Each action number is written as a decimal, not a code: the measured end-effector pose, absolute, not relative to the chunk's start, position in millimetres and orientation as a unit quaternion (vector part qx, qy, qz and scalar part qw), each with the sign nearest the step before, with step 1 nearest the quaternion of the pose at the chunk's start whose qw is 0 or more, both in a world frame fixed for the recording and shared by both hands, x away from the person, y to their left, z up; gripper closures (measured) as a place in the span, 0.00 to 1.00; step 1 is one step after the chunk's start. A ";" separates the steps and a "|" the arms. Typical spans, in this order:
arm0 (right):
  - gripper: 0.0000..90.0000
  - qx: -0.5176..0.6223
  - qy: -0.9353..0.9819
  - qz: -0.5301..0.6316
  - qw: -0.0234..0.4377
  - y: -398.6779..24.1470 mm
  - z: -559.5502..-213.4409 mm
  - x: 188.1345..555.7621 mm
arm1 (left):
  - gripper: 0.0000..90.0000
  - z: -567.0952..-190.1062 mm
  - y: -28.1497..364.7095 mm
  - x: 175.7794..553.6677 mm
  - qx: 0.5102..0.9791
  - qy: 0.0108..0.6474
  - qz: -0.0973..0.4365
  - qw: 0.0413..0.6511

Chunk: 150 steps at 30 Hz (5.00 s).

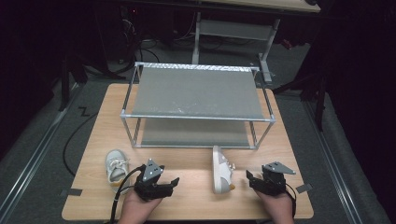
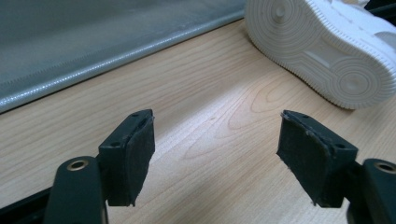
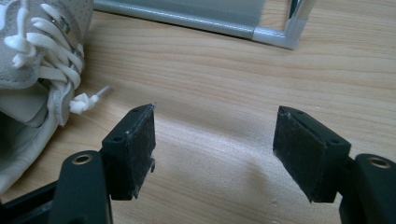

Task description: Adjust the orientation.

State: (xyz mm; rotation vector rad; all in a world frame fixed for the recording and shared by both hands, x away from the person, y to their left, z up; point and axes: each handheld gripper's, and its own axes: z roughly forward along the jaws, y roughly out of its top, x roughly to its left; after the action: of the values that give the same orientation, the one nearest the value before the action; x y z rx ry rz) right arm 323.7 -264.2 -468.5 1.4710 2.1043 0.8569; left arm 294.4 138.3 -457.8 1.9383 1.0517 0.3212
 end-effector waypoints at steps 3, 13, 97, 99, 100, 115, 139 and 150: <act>0.33 0.528 0.757 0.314 0.223 -265.0 -464.6 322.8 | 0.33 -430.8 150.5 284.1 0.758 0.417 0.150 0.478; 0.33 0.532 0.752 0.321 0.222 -273.5 -464.0 324.1 | 0.35 -419.2 266.3 253.5 0.671 0.543 0.275 0.425; 0.33 0.539 0.749 0.317 0.219 -275.0 -466.9 324.6 | 0.94 -429.7 266.1 258.9 0.673 0.568 0.276 0.386; 0.33 0.540 0.748 0.317 0.219 -275.0 -466.8 324.5 | 0.94 -430.0 265.9 259.0 0.672 0.568 0.275 0.386; 0.33 0.540 0.749 0.317 0.219 -275.1 -466.7 324.5 | 0.94 -430.0 265.9 259.0 0.673 0.568 0.275 0.385; 0.33 0.537 0.750 0.317 0.220 -275.0 -467.2 324.9 | 0.94 -430.0 259.2 260.9 0.681 0.562 0.271 0.384; 0.33 0.544 0.744 0.323 0.216 -277.6 -465.8 323.7 | 0.47 -424.7 133.5 290.0 0.750 0.448 0.191 0.448; 0.36 0.545 0.742 0.328 0.210 -274.4 -467.0 320.7 | 0.46 -479.2 241.1 319.3 0.732 0.542 0.188 0.369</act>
State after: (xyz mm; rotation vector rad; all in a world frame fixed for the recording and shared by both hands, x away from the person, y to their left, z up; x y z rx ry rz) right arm 320.7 -274.4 -467.0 1.5169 2.0641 0.9120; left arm 319.3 241.1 -479.2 1.8778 1.3906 0.4823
